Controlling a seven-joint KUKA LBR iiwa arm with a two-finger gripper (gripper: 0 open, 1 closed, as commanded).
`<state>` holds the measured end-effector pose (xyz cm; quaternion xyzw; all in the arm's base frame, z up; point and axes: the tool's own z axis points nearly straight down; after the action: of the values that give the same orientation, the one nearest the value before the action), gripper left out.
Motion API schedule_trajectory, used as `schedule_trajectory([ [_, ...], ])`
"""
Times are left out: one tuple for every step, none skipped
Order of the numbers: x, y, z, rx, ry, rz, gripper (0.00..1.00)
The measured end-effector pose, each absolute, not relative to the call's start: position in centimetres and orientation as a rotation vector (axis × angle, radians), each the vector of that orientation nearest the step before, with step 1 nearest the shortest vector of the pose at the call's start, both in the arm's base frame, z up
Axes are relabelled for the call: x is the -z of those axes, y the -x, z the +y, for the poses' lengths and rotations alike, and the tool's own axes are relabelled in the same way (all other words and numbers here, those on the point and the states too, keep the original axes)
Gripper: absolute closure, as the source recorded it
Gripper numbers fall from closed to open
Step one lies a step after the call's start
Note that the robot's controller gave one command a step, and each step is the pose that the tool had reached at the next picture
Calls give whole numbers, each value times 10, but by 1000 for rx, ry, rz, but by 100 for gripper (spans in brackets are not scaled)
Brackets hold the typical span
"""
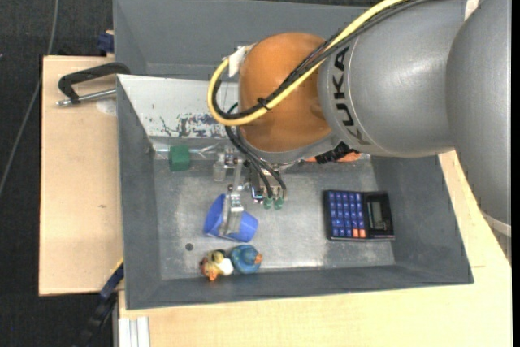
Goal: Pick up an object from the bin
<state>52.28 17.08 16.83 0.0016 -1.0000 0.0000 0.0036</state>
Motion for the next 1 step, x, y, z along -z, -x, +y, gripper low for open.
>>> schedule_trajectory([
  [-173,-525,170,3,-2,-3143,0],
])
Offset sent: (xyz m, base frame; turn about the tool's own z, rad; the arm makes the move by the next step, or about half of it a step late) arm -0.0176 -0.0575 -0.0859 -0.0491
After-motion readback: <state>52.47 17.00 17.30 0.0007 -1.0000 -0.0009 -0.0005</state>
